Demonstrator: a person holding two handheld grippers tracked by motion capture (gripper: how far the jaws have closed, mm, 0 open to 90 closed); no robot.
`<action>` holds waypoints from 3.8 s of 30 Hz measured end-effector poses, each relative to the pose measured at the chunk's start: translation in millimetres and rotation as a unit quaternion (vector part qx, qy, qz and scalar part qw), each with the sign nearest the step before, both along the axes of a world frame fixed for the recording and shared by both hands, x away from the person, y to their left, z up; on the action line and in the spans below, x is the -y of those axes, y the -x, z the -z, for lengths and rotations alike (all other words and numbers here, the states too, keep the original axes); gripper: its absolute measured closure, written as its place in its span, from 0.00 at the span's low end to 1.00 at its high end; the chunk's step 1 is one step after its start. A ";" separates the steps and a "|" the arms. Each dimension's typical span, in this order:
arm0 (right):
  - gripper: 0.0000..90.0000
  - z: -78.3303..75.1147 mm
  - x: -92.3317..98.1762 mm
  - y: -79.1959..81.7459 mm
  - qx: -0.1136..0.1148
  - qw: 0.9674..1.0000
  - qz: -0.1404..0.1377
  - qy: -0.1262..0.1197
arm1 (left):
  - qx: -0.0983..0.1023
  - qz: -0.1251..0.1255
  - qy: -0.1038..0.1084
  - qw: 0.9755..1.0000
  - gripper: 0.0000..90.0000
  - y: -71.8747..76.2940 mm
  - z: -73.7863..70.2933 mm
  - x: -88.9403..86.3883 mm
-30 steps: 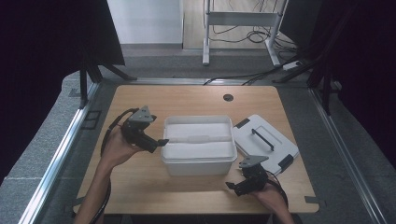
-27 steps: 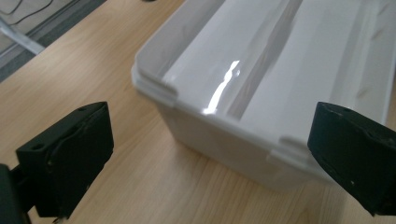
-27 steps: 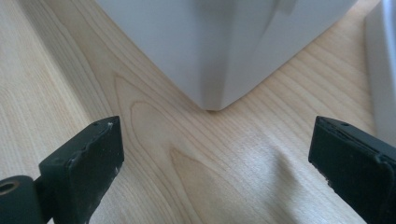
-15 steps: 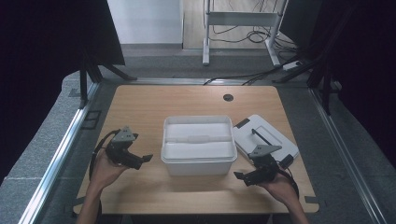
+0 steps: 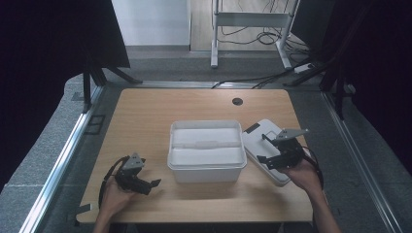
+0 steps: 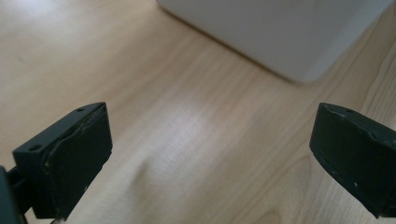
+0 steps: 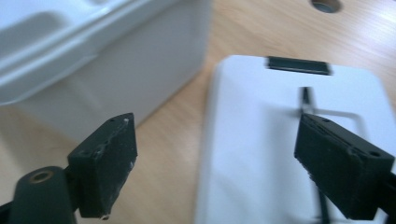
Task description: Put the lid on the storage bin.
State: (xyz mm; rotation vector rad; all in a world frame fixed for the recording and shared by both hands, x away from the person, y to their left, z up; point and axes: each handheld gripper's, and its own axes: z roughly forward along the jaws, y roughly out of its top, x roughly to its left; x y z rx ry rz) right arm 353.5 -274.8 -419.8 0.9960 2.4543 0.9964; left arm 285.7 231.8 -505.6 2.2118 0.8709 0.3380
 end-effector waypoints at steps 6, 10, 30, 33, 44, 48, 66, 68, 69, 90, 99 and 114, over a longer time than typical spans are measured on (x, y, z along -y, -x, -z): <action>0.37 8.6 12.8 -27.9 -0.014 0.999 0.030 0.017 | -0.015 0.002 -0.005 1.000 0.00 5.7 15.4 6.5; 0.55 18.7 16.6 -42.4 -0.030 0.998 0.041 0.037 | -0.016 0.004 -0.020 1.000 0.00 6.8 16.1 11.2; 0.94 -5.6 41.4 -64.9 -0.032 0.996 0.017 0.078 | -0.027 0.006 -0.020 0.999 0.00 5.1 16.8 12.5; 0.94 -22.4 46.6 -62.9 -0.030 0.997 -0.005 0.074 | -0.027 0.006 -0.020 0.999 0.00 5.1 16.8 12.5; 0.94 -85.8 54.3 -54.9 -0.015 0.995 -0.069 0.069 | -0.027 0.004 -0.016 0.999 0.00 5.3 17.0 12.9; 0.94 -107.4 50.4 -51.8 -0.005 0.993 -0.087 0.075 | -0.027 0.004 -0.016 0.999 0.00 5.3 17.0 12.9; 0.94 -167.6 26.9 -47.3 0.030 0.986 -0.131 0.098 | -0.027 0.004 -0.016 0.999 0.00 5.2 16.9 12.9; 0.94 -173.8 22.8 -46.9 0.033 0.985 -0.139 0.099 | -0.027 0.005 -0.016 0.999 0.00 5.2 16.9 12.9; 0.94 -176.9 20.4 -46.5 0.035 0.984 -0.145 0.099 | -0.027 0.005 -0.016 0.999 0.00 5.2 16.9 12.9; 0.94 -186.2 -88.8 -49.6 0.044 0.945 -0.314 0.083 | -0.027 0.007 -0.016 0.999 0.00 5.4 16.9 12.9; 0.94 -163.8 -149.2 -53.2 0.032 0.924 -0.376 0.065 | -0.027 0.009 -0.016 0.999 0.00 5.5 16.8 12.9; 0.93 -91.3 -180.3 -64.7 -0.026 0.913 -0.403 0.052 | -0.026 0.011 -0.016 0.999 0.00 5.7 16.9 13.2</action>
